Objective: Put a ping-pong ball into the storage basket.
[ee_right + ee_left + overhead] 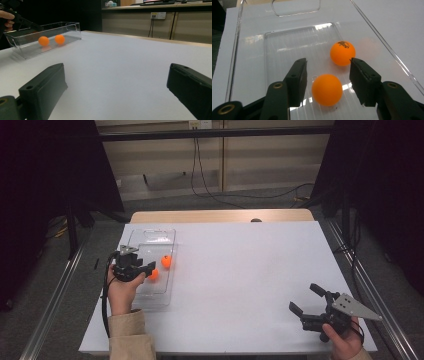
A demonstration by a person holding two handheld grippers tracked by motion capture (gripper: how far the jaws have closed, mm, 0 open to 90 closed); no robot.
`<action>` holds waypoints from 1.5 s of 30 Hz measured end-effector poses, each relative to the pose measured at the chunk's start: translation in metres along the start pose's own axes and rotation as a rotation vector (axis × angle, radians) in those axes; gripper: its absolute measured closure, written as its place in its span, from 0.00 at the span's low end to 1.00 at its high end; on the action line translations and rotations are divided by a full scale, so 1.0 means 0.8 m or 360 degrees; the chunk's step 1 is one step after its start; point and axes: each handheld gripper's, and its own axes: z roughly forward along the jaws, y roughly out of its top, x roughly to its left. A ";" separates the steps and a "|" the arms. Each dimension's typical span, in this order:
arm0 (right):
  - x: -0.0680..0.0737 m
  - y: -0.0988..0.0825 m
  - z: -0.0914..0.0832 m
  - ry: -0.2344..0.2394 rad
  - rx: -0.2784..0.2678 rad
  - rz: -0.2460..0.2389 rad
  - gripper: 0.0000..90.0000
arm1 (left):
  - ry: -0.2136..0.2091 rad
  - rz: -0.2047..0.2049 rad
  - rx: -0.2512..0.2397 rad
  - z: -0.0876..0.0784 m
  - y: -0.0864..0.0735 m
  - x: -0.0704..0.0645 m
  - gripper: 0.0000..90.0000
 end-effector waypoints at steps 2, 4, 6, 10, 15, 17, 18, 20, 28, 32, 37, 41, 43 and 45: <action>0.000 0.000 0.000 0.0000 0.0001 0.0000 0.02 | 0.0003 0.0003 -0.0001 0.000 0.000 0.001 0.52; 0.000 0.000 0.000 0.0000 0.0001 0.0000 0.02 | 0.0001 0.0001 -0.0005 0.000 0.000 0.001 0.51; 0.000 0.000 0.000 -0.0001 0.0000 0.0001 0.02 | -0.0004 -0.0006 -0.0015 0.000 0.001 0.001 0.49; -0.001 -0.001 0.001 -0.0004 0.0003 0.0001 0.02 | -0.0013 -0.0010 -0.0022 0.001 0.001 0.000 0.46; -0.002 -0.001 0.000 -0.0011 0.0000 0.0013 0.02 | -0.0015 -0.0018 -0.0040 0.000 0.002 0.000 0.40; -0.001 0.000 0.000 -0.0009 -0.0003 0.0011 0.02 | -0.0021 -0.0011 -0.0048 -0.002 0.001 0.000 0.39; -0.001 0.000 0.000 -0.0006 -0.0002 0.0012 0.02 | -0.0026 -0.0016 -0.0053 -0.003 0.001 0.000 0.37; 0.001 0.000 0.001 -0.0001 -0.0004 0.0012 0.02 | -0.0020 -0.0015 -0.0054 -0.004 0.001 0.000 0.33; 0.001 0.000 0.003 0.0008 0.0000 0.0001 0.02 | -0.0051 -0.0016 -0.0077 -0.006 0.001 -0.001 0.25; 0.000 -0.001 0.001 -0.0004 0.0002 0.0004 0.02 | -0.0067 -0.0008 -0.0097 -0.005 0.001 -0.004 0.22; 0.001 0.001 0.001 -0.0005 -0.0011 0.0006 0.02 | -0.0099 -0.0007 -0.0119 -0.007 0.002 -0.007 0.13; 0.001 0.000 0.001 -0.0005 -0.0006 0.0006 0.02 | -0.0139 0.0002 -0.0153 -0.011 0.002 -0.007 0.08; 0.000 0.000 0.001 -0.0012 -0.0002 0.0006 0.02 | -0.0167 -0.0004 -0.0180 -0.014 0.002 -0.007 0.06; -0.001 -0.001 -0.001 -0.0013 0.0001 -0.0001 0.02 | -0.0191 0.0026 -0.0188 -0.014 0.001 -0.009 0.05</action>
